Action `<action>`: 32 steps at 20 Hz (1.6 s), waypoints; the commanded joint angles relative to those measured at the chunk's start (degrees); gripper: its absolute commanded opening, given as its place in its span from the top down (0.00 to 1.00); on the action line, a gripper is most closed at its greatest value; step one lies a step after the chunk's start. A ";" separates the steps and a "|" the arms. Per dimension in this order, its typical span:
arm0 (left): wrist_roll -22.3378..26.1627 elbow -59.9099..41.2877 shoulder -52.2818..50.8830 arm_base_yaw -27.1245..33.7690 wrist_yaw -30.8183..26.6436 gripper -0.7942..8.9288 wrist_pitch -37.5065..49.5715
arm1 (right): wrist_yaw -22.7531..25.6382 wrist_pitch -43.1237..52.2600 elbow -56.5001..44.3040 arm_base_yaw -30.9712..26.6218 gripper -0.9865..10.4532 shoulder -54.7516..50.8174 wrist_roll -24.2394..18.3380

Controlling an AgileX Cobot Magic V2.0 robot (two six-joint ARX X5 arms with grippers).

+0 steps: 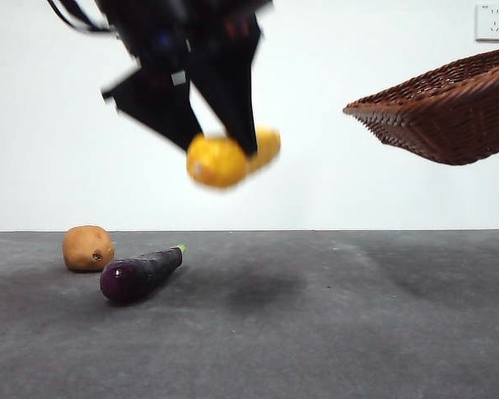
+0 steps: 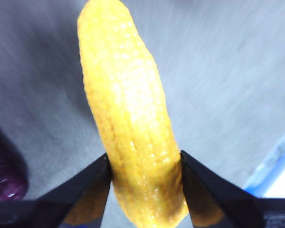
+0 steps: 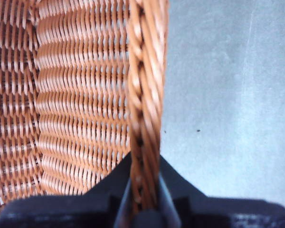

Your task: Help me put the vegetables on the table into the basket

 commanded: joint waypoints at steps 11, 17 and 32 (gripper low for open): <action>-8.24 0.04 -5.09 -0.55 -1.51 0.93 5.11 | 3.63 6.16 -15.13 20.90 0.92 -0.42 7.06; -11.30 0.04 2.36 -0.55 -1.03 0.74 8.81 | 0.17 10.58 -15.93 28.70 0.92 -0.44 11.85; -5.53 0.04 2.16 13.38 -1.14 0.34 11.69 | 0.22 9.84 -15.93 20.44 0.92 -0.44 8.59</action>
